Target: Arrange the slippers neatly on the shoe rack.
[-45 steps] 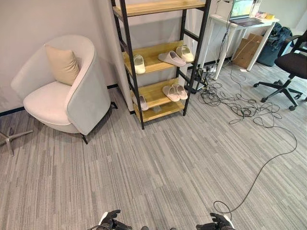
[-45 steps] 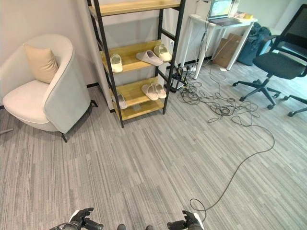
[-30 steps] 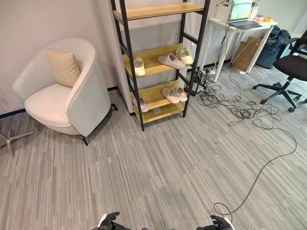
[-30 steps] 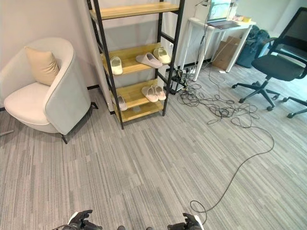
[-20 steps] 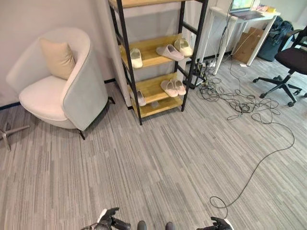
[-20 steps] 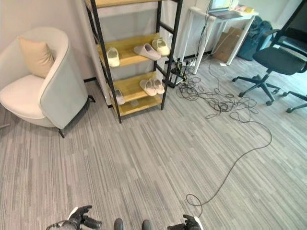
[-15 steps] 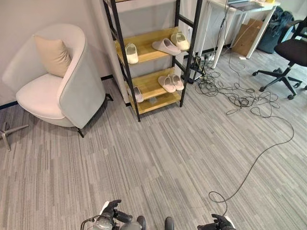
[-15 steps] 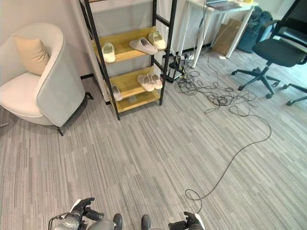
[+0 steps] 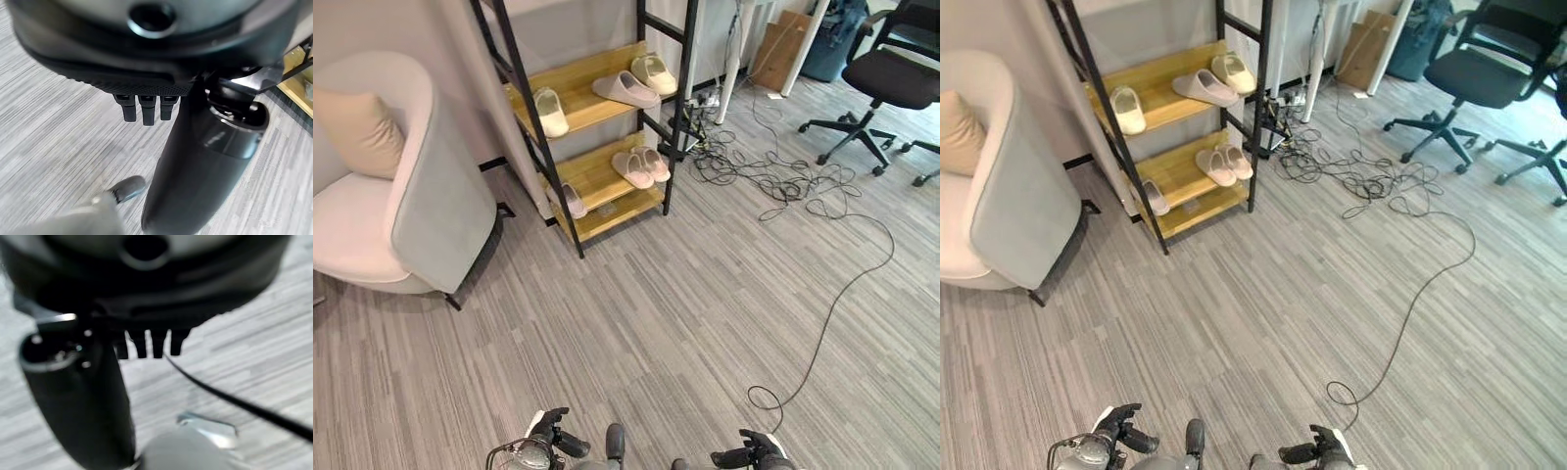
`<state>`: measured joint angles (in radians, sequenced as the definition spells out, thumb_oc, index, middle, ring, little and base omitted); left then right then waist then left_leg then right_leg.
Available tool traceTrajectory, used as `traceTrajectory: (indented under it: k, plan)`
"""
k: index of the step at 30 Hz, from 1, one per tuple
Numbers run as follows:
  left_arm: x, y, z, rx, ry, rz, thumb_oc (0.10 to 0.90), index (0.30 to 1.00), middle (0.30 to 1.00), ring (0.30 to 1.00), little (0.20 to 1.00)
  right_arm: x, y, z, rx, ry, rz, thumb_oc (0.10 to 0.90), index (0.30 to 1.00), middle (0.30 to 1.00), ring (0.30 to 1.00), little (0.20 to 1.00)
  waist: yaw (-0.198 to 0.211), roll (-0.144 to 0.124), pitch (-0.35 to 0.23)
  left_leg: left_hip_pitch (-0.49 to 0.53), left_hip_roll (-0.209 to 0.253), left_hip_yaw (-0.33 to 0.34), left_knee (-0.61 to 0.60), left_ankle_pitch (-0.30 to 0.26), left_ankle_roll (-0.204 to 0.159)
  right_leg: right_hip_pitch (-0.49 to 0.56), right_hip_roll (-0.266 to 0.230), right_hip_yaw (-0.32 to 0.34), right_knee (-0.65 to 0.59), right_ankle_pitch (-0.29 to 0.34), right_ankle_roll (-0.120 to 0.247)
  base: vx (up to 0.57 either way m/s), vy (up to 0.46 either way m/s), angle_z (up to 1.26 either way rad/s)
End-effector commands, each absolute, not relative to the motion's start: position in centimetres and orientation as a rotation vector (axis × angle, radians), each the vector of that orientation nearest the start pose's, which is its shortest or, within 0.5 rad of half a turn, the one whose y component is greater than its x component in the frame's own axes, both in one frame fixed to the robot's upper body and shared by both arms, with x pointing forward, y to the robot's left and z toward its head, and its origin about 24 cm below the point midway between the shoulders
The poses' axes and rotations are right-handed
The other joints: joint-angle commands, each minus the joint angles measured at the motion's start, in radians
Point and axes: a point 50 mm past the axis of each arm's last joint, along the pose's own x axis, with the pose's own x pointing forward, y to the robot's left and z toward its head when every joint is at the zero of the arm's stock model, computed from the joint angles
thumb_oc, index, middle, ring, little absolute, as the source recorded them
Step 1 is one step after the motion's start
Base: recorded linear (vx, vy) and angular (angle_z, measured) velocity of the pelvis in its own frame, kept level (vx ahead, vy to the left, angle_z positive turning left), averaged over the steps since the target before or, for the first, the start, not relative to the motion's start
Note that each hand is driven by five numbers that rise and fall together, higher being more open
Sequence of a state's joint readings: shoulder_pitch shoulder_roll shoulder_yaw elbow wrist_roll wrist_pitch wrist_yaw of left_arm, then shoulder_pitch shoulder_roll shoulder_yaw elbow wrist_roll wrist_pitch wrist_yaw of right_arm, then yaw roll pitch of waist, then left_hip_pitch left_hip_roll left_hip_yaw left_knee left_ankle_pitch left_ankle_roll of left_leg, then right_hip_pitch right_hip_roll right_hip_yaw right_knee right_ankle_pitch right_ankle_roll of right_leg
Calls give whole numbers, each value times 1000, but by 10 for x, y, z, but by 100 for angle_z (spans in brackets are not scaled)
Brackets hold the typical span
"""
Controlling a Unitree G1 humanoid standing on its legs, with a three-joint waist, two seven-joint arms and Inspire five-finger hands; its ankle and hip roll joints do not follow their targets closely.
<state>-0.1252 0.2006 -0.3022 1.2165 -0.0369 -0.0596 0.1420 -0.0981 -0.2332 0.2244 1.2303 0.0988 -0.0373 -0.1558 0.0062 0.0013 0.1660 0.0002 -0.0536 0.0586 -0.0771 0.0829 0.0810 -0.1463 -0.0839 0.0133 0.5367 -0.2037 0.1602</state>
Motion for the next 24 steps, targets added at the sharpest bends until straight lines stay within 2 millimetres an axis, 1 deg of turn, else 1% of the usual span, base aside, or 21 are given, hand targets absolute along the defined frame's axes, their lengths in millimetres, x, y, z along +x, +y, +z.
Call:
traceTrajectory:
  k: [1, 2, 3, 4, 5, 6, 10, 11, 12, 13, 14, 15, 16, 17, 18, 19, 20, 21, 22, 23, 24]
  plan:
    - [144, 210, -149, 418, 1018, 17, 800, 900, 900, 900, 900, 140, -242, -144, -405, 1044, -151, 800, 900, 900, 900, 900, -1, 16, -3, -7, 2, -60, 137, -186, -27, 7, -18, -107, -69, 184, -16, 339, 75, -15]
    - [144, 209, -150, 418, 1020, 12, 800, 900, 900, 900, 900, 140, -242, -144, -410, 1044, -151, 800, 900, 900, 900, 900, -1, 21, -6, 10, 6, -61, 127, -195, -29, -9, -28, -139, -118, 161, -30, 396, -40, -21]
    - [142, 209, -150, 419, 1028, 5, 800, 900, 900, 900, 900, 143, -244, -142, -417, 1039, -152, 800, 900, 900, 900, 900, -13, 19, -6, 45, 8, -62, 112, -214, -35, -43, -37, -171, -219, 159, -40, 308, -55, -17]
    - [142, 209, -151, 419, 1028, 5, 800, 900, 900, 900, 900, 143, -244, -142, -418, 1039, -152, 800, 900, 900, 900, 900, -15, 21, -1, 52, 10, -63, 111, -216, -35, -35, -35, -174, -221, 158, -40, 458, -132, -4]
    - [140, 209, -151, 419, 1033, 0, 800, 900, 900, 900, 900, 142, -245, -142, -426, 1043, -146, 800, 900, 900, 900, 900, -30, 9, -5, 86, 4, -74, 96, -233, -47, -67, -43, -173, -362, 198, -32, 370, -120, 4]
    - [140, 208, -151, 418, 1032, -1, 800, 900, 900, 900, 900, 142, -245, -142, -428, 1044, -144, 800, 900, 900, 900, 900, -38, 7, -1, 108, 5, -83, 90, -242, -53, -71, -40, -169, -426, 220, -26, 372, -119, 11]
    - [139, 208, -152, 421, 1032, -3, 800, 900, 900, 900, 900, 134, -247, -145, -435, 1069, -139, 800, 900, 900, 900, 900, -52, 4, -3, 163, 18, -105, 74, -273, -71, -67, -31, -143, -485, 251, -13, 281, -113, 6]
    - [136, 208, -153, 423, 1042, -4, 800, 900, 900, 900, 900, 131, -246, -146, -437, 1080, -131, 800, 900, 900, 900, 900, -52, 1, -11, 171, 21, -109, 77, -283, -74, -60, -27, -135, -484, 255, -25, 320, -166, 5]
    - [134, 207, -154, 418, 1049, -3, 800, 900, 900, 900, 900, 128, -247, -147, -440, 1086, -130, 800, 900, 900, 900, 900, -54, 5, -20, 174, 33, -117, 91, -274, -85, -49, -15, -131, -483, 251, -37, 303, -183, -6]
    - [134, 206, -154, 412, 1053, -3, 800, 900, 900, 900, 900, 128, -246, -147, -439, 1091, -129, 800, 900, 900, 900, 900, -53, 9, -25, 161, 45, -123, 126, -247, -102, -39, -4, -128, -481, 249, -51, 324, -278, -8]
    - [137, 203, -154, 393, 1044, 0, 800, 900, 900, 900, 900, 130, -246, -147, -432, 1079, -137, 800, 900, 900, 900, 900, -47, 13, -21, 110, 64, -118, 254, -159, -148, -3, 16, -134, -488, 229, -78, 262, -299, 2]
    - [140, 202, -153, 383, 1034, -1, 800, 900, 900, 900, 900, 133, -247, -145, -426, 1069, -147, 800, 900, 900, 900, 900, -42, 7, -12, 59, 77, -108, 345, -107, -164, 23, 19, -135, -497, 213, -95, 174, -232, 16]
    - [140, 202, -153, 384, 1034, -1, 800, 900, 900, 900, 900, 133, -247, -145, -426, 1069, -147, 800, 900, 900, 900, 900, -43, 8, -12, 55, 77, -110, 350, -110, -164, 23, 20, -137, -498, 213, -95, 88, -190, 26]
    - [145, 201, -151, 378, 1019, -1, 800, 900, 900, 900, 900, 136, -248, -144, -419, 1055, -159, 800, 900, 900, 900, 900, -30, -7, 6, -10, 88, -102, 463, -52, -172, 51, 20, -136, -504, 198, -116, 65, -187, 17]
    - [149, 199, -150, 374, 1009, -1, 800, 900, 900, 900, 900, 139, -249, -142, -416, 1045, -169, 800, 900, 900, 900, 900, -25, -16, 21, -66, 95, -92, 557, -36, -170, 68, 18, -137, -508, 189, -127, 67, -186, 19]
    - [149, 199, -150, 374, 1009, -1, 800, 900, 900, 900, 900, 139, -249, -142, -416, 1045, -169, 800, 900, 900, 900, 900, -25, -16, 21, -67, 95, -92, 557, -36, -170, 67, 18, -137, -508, 189, -127, 129, -237, 5]
    - [154, 199, -148, 378, 996, 4, 800, 900, 900, 900, 900, 144, -253, -140, -414, 1033, -192, 800, 900, 900, 900, 900, -12, -38, 44, -137, 105, -59, 661, -25, -161, 105, 19, -134, -518, 172, -146, 293, -253, 13]
    - [155, 198, -147, 386, 991, -3, 800, 900, 900, 900, 900, 142, -254, -140, -406, 1039, -206, 800, 900, 900, 900, 900, -6, -53, 43, -198, 118, -11, 637, -48, -153, 139, 18, -138, -529, 153, -150, 295, -251, 10]
    - [155, 198, -147, 386, 991, -3, 800, 900, 900, 900, 900, 142, -254, -140, -406, 1039, -207, 800, 900, 900, 900, 900, -5, -51, 44, -198, 120, -11, 641, -51, -153, 141, 19, -138, -530, 152, -150, 407, -119, 27]
    - [155, 198, -147, 381, 989, -5, 800, 900, 900, 900, 900, 141, -255, -140, -404, 1041, -206, 800, 900, 900, 900, 900, 7, -50, 35, -230, 80, -8, 540, -88, -138, 168, 32, -129, -546, 135, -144, 224, -24, 26]
    - [155, 198, -147, 381, 990, -5, 800, 900, 900, 900, 900, 141, -255, -140, -404, 1041, -206, 800, 900, 900, 900, 900, 7, -50, 37, -227, 80, -8, 541, -91, -137, 172, 31, -129, -547, 134, -143, 349, -29, 19]
